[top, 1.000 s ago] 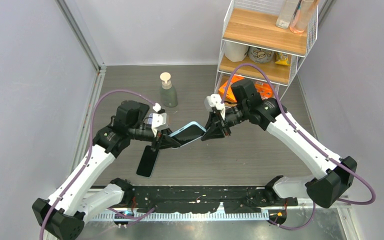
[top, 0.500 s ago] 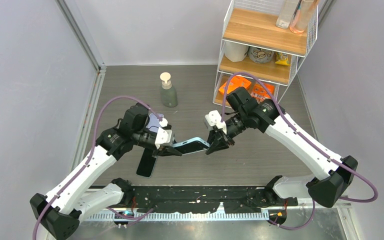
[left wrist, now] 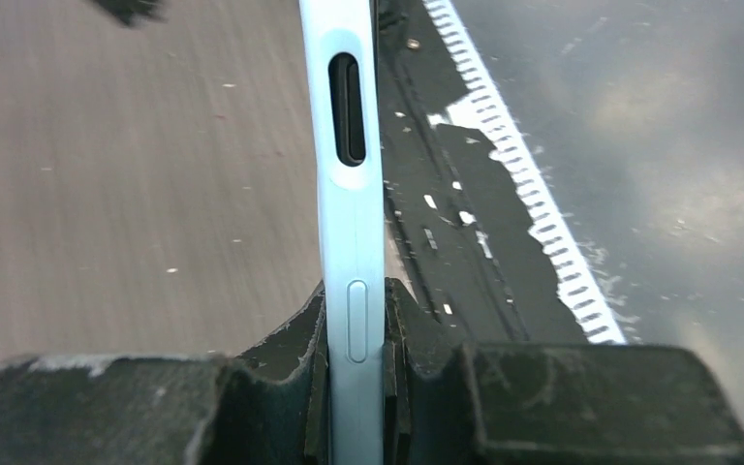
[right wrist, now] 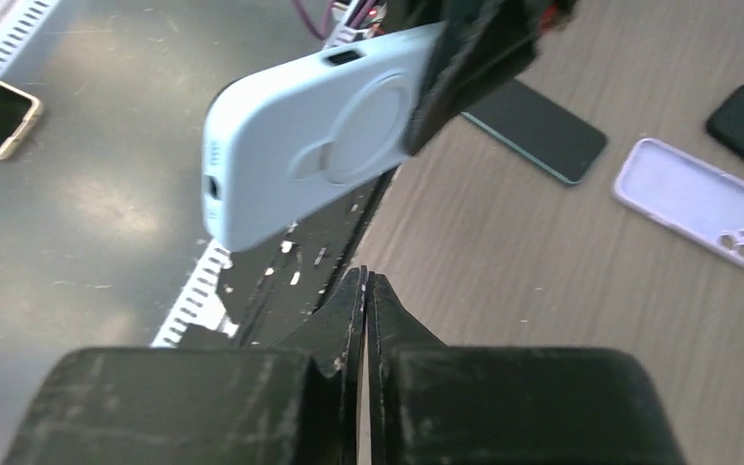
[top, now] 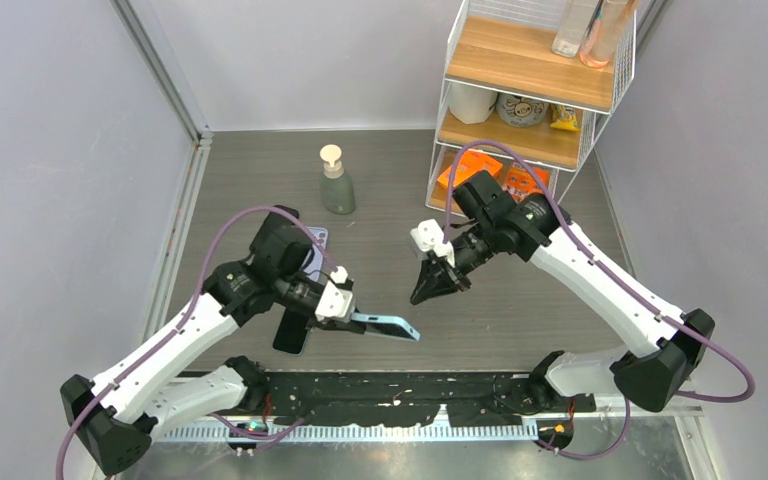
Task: Take the phone out of the phone case
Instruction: Remove the phone case from the phone.
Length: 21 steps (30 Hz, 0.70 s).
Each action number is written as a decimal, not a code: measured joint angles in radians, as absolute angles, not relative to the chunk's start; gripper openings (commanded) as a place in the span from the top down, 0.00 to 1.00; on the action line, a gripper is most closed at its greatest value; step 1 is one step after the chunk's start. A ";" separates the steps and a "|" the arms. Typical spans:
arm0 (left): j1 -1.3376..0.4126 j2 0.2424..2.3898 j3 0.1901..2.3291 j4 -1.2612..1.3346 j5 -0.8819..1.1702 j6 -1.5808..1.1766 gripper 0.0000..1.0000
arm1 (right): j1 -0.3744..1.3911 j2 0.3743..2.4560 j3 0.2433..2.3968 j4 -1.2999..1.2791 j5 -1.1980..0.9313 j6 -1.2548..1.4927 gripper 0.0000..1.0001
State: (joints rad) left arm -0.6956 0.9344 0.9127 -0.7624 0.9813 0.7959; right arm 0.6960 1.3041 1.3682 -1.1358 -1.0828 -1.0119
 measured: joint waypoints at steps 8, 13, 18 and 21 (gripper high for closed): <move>-0.719 0.937 0.884 -0.801 0.965 0.785 1.00 | 0.691 1.295 1.366 -0.988 -1.034 -0.910 0.68; -0.684 0.918 0.884 -0.785 0.938 0.740 1.00 | 0.688 1.234 1.305 -0.910 -0.907 -0.834 0.44; -0.611 0.900 0.893 -0.749 0.934 0.671 1.00 | 0.667 1.124 1.229 -0.845 -0.813 -0.786 0.31; -0.586 0.900 0.913 -0.713 0.923 0.601 1.00 | 0.661 1.087 1.207 -0.820 -0.795 -0.767 0.31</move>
State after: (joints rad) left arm -0.5858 0.9001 0.9127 -0.7128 0.9234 0.6010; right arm 0.6605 1.0874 1.2068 -0.8200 -0.7952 -0.7673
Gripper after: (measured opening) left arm 0.203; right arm 0.685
